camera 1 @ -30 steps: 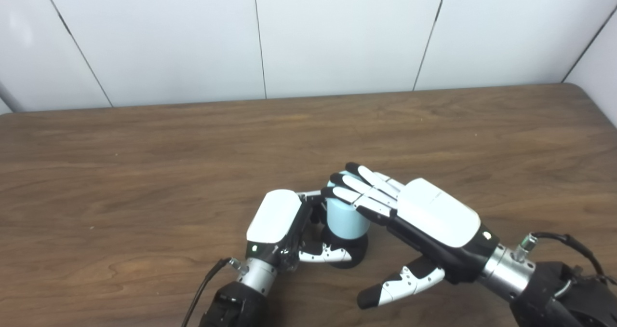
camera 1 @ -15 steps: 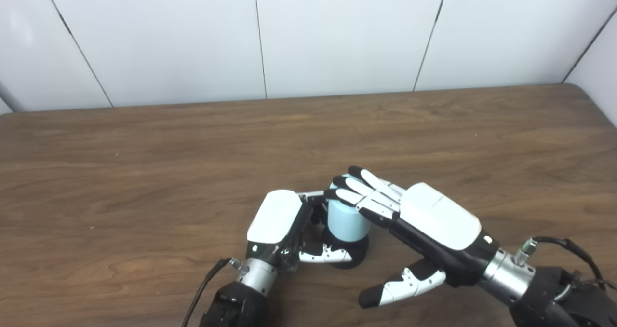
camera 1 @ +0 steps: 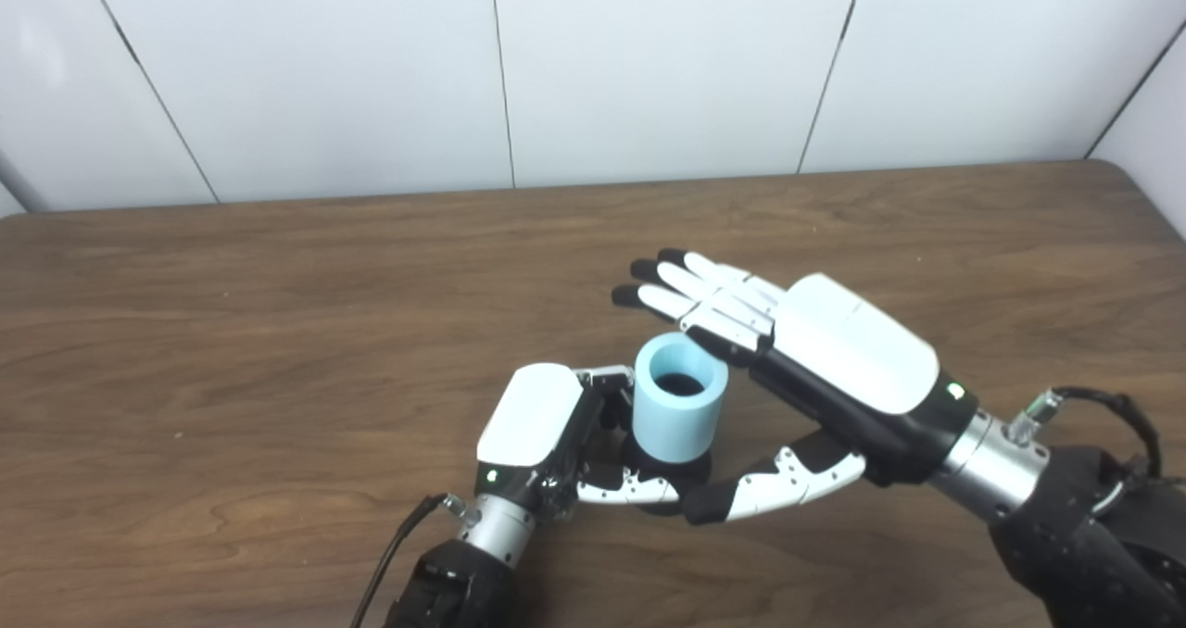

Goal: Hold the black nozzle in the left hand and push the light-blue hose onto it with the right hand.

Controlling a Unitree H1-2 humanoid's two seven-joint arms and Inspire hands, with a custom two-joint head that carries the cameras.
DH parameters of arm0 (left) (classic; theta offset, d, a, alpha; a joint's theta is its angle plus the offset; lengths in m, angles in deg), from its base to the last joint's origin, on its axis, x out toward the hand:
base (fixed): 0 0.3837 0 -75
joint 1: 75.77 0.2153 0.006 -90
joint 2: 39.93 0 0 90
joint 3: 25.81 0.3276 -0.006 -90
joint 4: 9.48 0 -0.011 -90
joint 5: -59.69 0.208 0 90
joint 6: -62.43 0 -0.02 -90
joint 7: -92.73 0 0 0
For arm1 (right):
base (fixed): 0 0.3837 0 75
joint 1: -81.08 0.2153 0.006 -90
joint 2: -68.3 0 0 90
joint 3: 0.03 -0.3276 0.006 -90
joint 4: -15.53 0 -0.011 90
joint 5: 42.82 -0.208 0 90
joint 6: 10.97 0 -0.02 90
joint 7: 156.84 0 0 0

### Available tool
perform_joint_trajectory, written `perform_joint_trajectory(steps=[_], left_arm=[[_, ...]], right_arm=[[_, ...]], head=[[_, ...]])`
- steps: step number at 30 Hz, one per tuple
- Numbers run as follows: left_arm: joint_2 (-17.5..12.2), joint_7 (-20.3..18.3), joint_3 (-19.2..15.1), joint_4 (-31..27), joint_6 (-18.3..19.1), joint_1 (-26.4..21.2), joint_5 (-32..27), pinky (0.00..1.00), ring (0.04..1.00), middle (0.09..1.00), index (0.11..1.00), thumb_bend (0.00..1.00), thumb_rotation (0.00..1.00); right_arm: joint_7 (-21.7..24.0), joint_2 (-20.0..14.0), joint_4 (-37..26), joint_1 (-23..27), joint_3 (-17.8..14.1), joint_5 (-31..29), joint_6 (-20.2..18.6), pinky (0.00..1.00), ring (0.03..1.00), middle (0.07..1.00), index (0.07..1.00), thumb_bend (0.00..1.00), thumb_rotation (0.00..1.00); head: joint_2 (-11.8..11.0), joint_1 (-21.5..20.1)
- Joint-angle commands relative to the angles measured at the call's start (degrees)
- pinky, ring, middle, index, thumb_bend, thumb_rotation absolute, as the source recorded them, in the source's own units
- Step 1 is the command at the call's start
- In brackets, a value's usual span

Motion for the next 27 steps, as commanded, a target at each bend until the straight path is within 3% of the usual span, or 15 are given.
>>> perform_joint_trajectory(steps=[1,9,11,12,14,17,22,27], left_arm=[[-0.6,-2.1,0.3,1.0,1.4,0.3,1.0,0.45,0.470,0.453,0.500,0.50,0.00],[-0.8,-1.1,0.4,0.6,0.9,0.3,2.2,0.48,0.474,0.470,0.510,0.50,0.00],[-1.6,-0.5,0.9,0.5,0.4,0.0,4.2,0.55,0.577,0.486,0.502,0.52,0.00],[-2.0,-0.8,1.3,0.2,0.4,-0.3,5.3,0.60,0.620,0.574,0.499,0.52,0.04],[-2.6,-1.4,1.6,-0.4,0.4,-0.8,6.9,0.72,0.714,0.702,0.665,0.75,0.25],[-3.6,-2.7,1.8,-1.4,0.6,-1.6,9.0,0.84,0.796,0.789,0.770,0.84,0.41],[-4.4,-4.1,1.1,-3.0,0.8,-2.8,11.5,0.91,0.847,0.837,0.843,0.94,0.57],[-4.6,-7.4,-1.3,-6.2,1.7,-3.8,11.9,0.92,0.873,0.870,0.865,1.00,0.59]], right_arm=[[-0.1,-0.2,-1.9,1.3,-1.7,-1.3,0.8,0.93,0.982,0.972,0.945,0.60,1.00],[0.4,1.1,-1.9,-0.5,-2.7,-1.3,0.0,0.89,0.980,0.964,0.942,0.58,1.00],[0.6,1.2,-1.8,-0.9,-2.5,-1.0,-0.5,0.89,0.983,0.964,0.948,0.59,1.00],[0.7,1.2,-1.8,-1.1,-2.4,-0.8,-0.6,0.89,0.983,0.965,0.951,0.58,1.00],[0.9,1.2,-1.8,-1.2,-2.2,-0.7,-1.3,0.89,0.985,0.966,0.953,0.59,1.00],[0.7,1.1,-1.6,-1.3,-2.0,-0.4,-1.5,0.89,0.988,0.971,0.954,0.58,1.00],[0.1,1.2,-0.8,-2.5,-1.7,-0.2,-0.8,0.89,0.982,0.964,0.956,0.59,1.00],[0.0,1.1,-0.4,-2.8,-1.6,-0.2,-1.1,0.91,0.991,0.967,0.960,0.59,1.00]], head=[[0.0,-0.2],[0.2,0.2],[0.2,0.2],[0.2,0.2],[0.2,0.3],[0.2,0.4],[0.2,0.7],[0.2,1.0]])
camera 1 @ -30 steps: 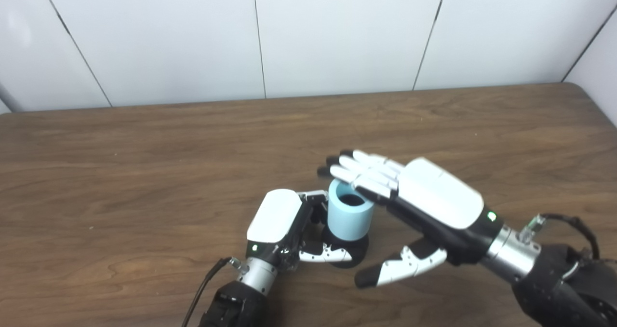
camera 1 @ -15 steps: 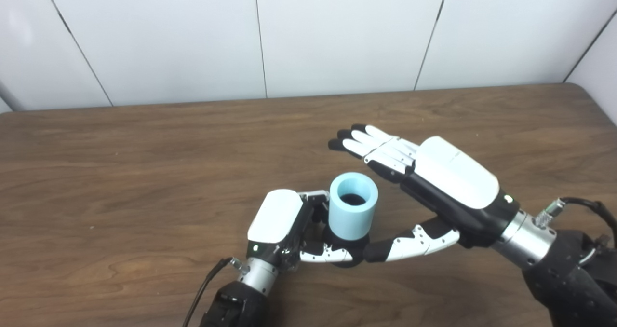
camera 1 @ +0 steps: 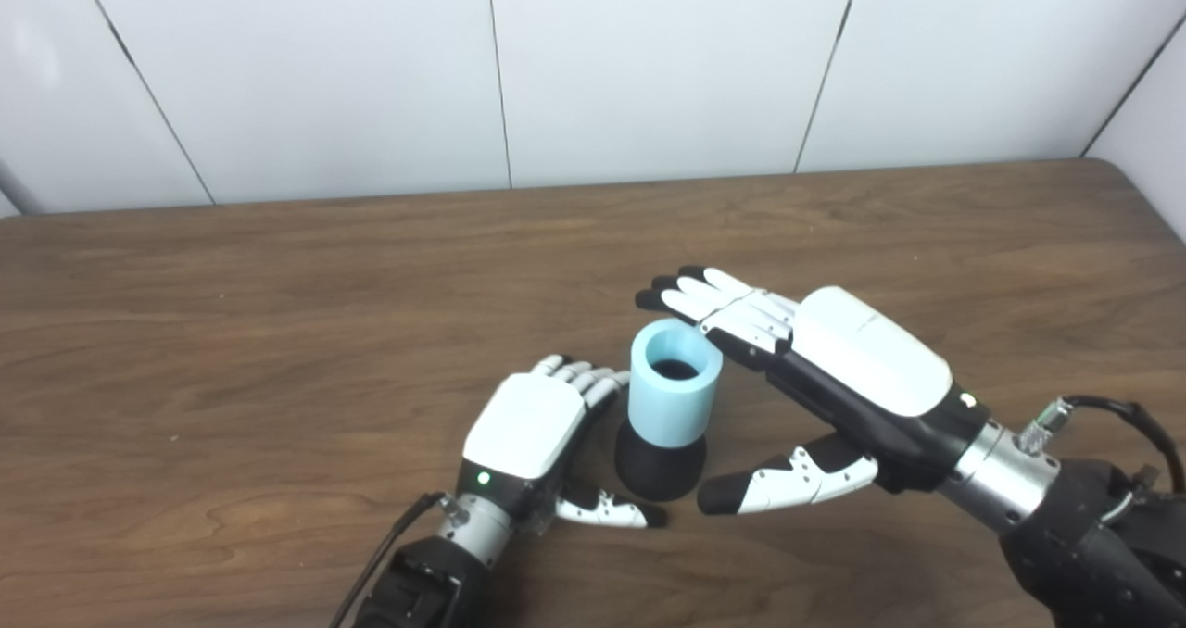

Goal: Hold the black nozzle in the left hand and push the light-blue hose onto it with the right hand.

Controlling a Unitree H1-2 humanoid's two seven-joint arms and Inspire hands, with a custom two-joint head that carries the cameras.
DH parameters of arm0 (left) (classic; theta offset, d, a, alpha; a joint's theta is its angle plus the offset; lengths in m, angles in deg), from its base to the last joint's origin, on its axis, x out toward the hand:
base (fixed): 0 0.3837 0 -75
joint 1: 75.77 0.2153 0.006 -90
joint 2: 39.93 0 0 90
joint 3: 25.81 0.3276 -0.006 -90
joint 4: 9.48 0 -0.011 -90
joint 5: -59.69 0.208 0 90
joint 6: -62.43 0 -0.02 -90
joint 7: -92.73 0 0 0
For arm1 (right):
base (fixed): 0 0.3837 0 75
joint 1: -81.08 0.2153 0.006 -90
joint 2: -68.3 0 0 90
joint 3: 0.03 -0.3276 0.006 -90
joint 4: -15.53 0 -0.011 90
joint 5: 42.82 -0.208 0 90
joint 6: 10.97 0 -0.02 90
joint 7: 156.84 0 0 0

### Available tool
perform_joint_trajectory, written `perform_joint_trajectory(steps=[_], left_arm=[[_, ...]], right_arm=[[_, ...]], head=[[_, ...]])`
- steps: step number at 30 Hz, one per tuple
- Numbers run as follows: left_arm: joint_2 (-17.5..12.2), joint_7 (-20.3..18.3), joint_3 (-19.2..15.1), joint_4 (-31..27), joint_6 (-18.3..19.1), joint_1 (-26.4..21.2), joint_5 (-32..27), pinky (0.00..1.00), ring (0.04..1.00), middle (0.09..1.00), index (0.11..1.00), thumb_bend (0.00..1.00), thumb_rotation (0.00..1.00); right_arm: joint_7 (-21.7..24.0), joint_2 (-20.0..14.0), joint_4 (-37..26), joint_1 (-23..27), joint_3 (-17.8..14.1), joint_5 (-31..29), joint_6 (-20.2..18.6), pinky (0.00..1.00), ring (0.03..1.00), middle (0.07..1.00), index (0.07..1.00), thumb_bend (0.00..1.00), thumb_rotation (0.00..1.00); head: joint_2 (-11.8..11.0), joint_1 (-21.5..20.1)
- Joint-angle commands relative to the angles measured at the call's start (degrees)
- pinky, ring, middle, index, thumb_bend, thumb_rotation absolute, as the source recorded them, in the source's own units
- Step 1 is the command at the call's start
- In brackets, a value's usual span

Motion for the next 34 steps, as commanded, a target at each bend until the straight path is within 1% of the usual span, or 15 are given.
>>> perform_joint_trajectory(steps=[1,8,10,12,15,18,20,22,26,27,29,30,32,33,34], left_arm=[[0.0,-0.2,-1.2,-3.3,0.3,-2.2,0.5,0.92,0.876,0.875,0.867,1.00,0.59],[-0.4,-3.5,-5.3,-7.2,2.1,-2.5,-0.6,0.92,0.894,0.896,0.899,1.00,0.63],[-0.6,-3.4,-7.0,-8.3,2.2,-2.5,-1.9,0.91,0.890,0.896,0.906,1.00,0.62],[-0.7,-2.2,-9.2,-8.9,1.8,-2.2,-3.9,0.86,0.850,0.866,0.893,1.00,0.63],[-1.0,-1.0,-12.3,-10.0,1.2,-1.7,-7.1,0.74,0.789,0.822,0.861,1.00,0.63],[-1.9,-0.1,-15.7,-11.0,-0.2,-1.2,-12.3,0.67,0.768,0.807,0.836,1.00,0.61],[-2.7,-0.2,-18.0,-12.0,-0.1,-0.6,-15.6,0.65,0.768,0.806,0.828,1.00,0.63],[-3.1,-1.3,-19.6,-13.2,0.8,-0.1,-17.5,0.65,0.786,0.819,0.832,1.00,0.64],[-2.5,-1.2,-25.0,-15.5,1.9,2.6,-27.4,0.66,0.793,0.820,0.834,0.98,0.60],[-2.0,-1.1,-26.1,-15.9,2.5,3.5,-29.9,0.68,0.800,0.828,0.841,0.96,0.59],[-1.1,-1.3,-27.4,-16.6,3.8,4.7,-33.2,0.72,0.817,0.839,0.853,0.92,0.60],[-0.5,-1.6,-28.0,-16.9,5.0,5.3,-35.0,0.74,0.825,0.845,0.856,0.90,0.61],[0.0,-2.6,-29.1,-17.0,6.4,6.7,-40.3,0.79,0.848,0.862,0.873,0.82,0.65],[0.2,-3.5,-29.6,-17.1,8.0,7.5,-43.3,0.80,0.855,0.870,0.885,0.80,0.68],[0.3,-4.1,-30.0,-16.9,9.0,8.3,-45.9,0.82,0.879,0.895,0.908,0.79,0.75]], right_arm=[[-1.7,-0.5,-0.8,0.7,-0.3,-0.1,0.4,0.91,0.992,0.969,0.963,0.59,1.00],[-2.7,-0.8,0.2,0.3,-0.6,-0.3,1.1,0.91,0.992,0.969,0.969,0.59,1.00],[-3.4,-0.9,0.7,0.0,-0.8,-0.7,1.4,0.91,0.991,0.969,0.969,0.59,1.00],[-4.4,-0.9,1.4,-0.3,-1.1,-1.1,1.8,0.91,0.987,0.967,0.966,0.59,1.00],[-5.8,-0.8,2.4,-0.8,-1.5,-1.8,2.0,0.89,0.980,0.965,0.959,0.59,1.00],[-7.0,-0.3,3.1,-1.2,-2.1,-2.7,0.6,0.88,0.987,0.972,0.954,0.60,1.00],[-7.7,0.3,3.7,-1.5,-2.8,-4.0,-0.8,0.89,0.993,0.978,0.955,0.61,1.00],[-8.4,0.6,4.1,-1.8,-3.2,-5.2,-1.9,0.90,0.999,0.988,0.965,0.61,1.00],[-14.5,4.3,7.8,-4.6,-5.5,-9.1,-2.3,0.90,0.975,0.973,0.962,0.59,1.00],[-16.1,5.3,9.0,-5.5,-5.9,-9.7,-2.0,0.90,0.969,0.968,0.960,0.59,1.00],[-18.4,6.6,10.6,-6.7,-6.6,-10.8,-1.8,0.91,0.969,0.969,0.963,0.61,1.00],[-19.5,7.3,11.6,-7.4,-6.7,-11.3,-1.2,0.92,0.972,0.970,0.963,0.62,1.00],[-22.9,9.3,14.7,-8.8,-7.5,-14.0,1.0,0.90,0.965,0.976,0.961,0.58,1.00],[-24.8,10.2,16.8,-9.6,-7.8,-15.1,2.7,0.87,0.957,0.973,0.955,0.57,1.00],[-27.0,11.2,19.2,-10.4,-8.2,-15.9,4.5,0.85,0.947,0.971,0.952,0.54,1.00]], head=[[0.1,-0.1],[0.1,0.3],[0.1,0.3],[0.1,0.2],[0.0,0.3],[0.0,0.3],[0.0,0.2],[0.0,0.0],[0.1,0.0],[0.2,-0.1],[0.2,-0.3],[0.2,-0.5],[0.1,-0.6],[0.2,-0.5],[0.2,-0.5]])
